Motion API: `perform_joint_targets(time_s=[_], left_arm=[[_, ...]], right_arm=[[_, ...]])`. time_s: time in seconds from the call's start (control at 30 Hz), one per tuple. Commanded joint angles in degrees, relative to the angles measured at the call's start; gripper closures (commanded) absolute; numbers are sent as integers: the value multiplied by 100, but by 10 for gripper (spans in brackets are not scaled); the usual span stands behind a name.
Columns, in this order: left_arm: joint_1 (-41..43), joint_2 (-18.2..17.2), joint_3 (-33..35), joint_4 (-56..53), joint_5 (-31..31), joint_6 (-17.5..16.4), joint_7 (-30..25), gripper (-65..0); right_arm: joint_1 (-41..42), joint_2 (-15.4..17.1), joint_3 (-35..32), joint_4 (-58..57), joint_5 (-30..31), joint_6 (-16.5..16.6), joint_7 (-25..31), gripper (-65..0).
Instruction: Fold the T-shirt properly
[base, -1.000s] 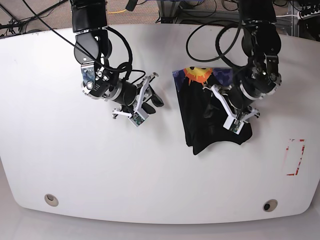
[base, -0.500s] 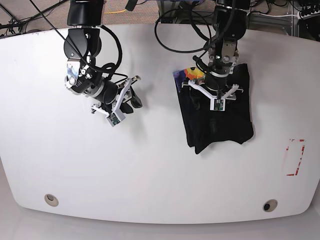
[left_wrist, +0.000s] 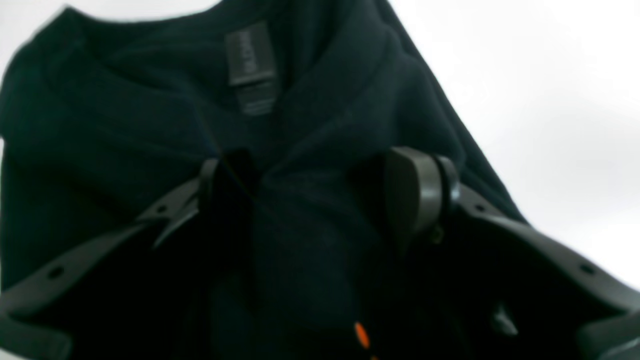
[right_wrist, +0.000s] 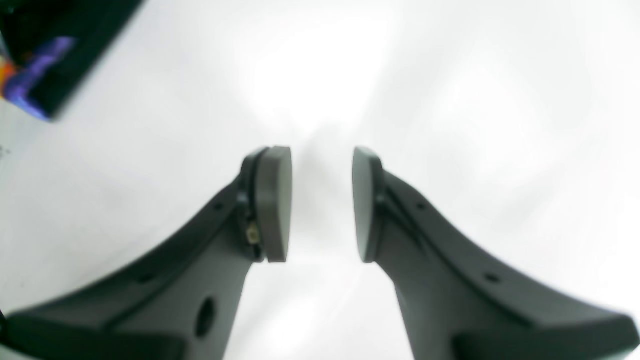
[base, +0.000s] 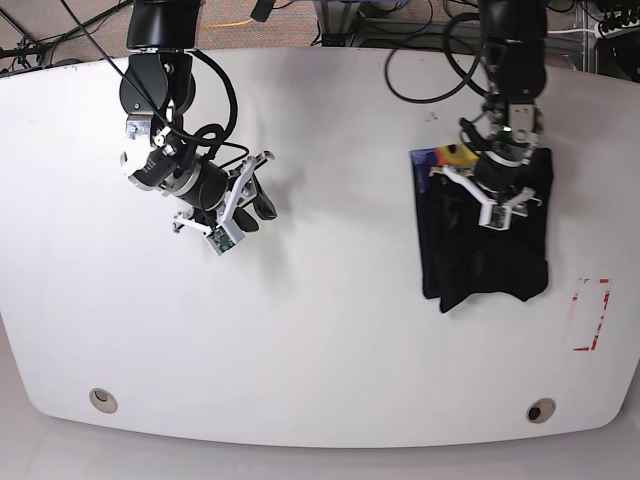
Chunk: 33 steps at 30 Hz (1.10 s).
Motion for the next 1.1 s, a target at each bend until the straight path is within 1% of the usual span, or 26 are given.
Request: perform_joint_targets(time_s=[0.0,0.03,0.07,0.17,0.3,0.4,0.43,0.53,0.63,0.73,0.8,0.87,0.93,1.0,1.03,1.07], left_arm=[[56,-336,-548,-307,265,-396,1050,-390],[-6,-459,-671,-359,283,-590,1077,-389],[-94,-776,-855,-491,283,-942,1147,-389],[-217,-1426,-1084,-931,239,-1451,1235,-388],[-437,-2121,-1225,-1617,230,-1742,1226,-388],[-648,-2508,-1233,-2091,221,-2023,1217,-388],[-753,-2648,-1233,-2250,221,-2062,1217,-388],[-859,-2868,-1242,-2320,160,-2062,1217,-386],[-850,-3000,-1242,-2021,-122,-2062,1367,-385],[-850,-3079,-1251,-1300,-473,-2062,1973,-385],[-788,-3088,-1365,-597,-737,-2062,2466,-385],[-621,-3062,-1488,-8,-887,-2062,2659,-385],[-525,-2772,-1497,546,-939,-2062,2633,-385],[-525,-2314,-1497,863,-869,-2062,2387,-386],[-525,-2059,-1497,933,-772,-2014,2140,-388],[-533,-1901,-1488,959,-702,-1803,1973,-389]], right_arm=[[70,56,31,228,64,30,56,-189],[70,56,31,246,64,30,56,-189],[44,56,31,298,73,30,47,-189],[-53,56,31,457,73,30,47,-189],[-105,56,31,544,73,30,47,-189],[-185,56,31,659,73,30,47,-189],[-220,30,31,685,73,30,47,-189],[-290,21,13,782,73,30,47,-189],[-343,21,22,808,73,30,47,-189],[-352,47,31,808,64,30,82,-189],[-343,73,66,791,46,30,91,-189],[-334,170,233,791,-42,30,135,-189],[-334,179,330,782,-305,30,390,-189],[-334,188,339,755,-736,30,864,-189],[-343,197,339,685,-1026,30,1216,-189],[-360,188,339,615,-1211,30,1453,-190]])
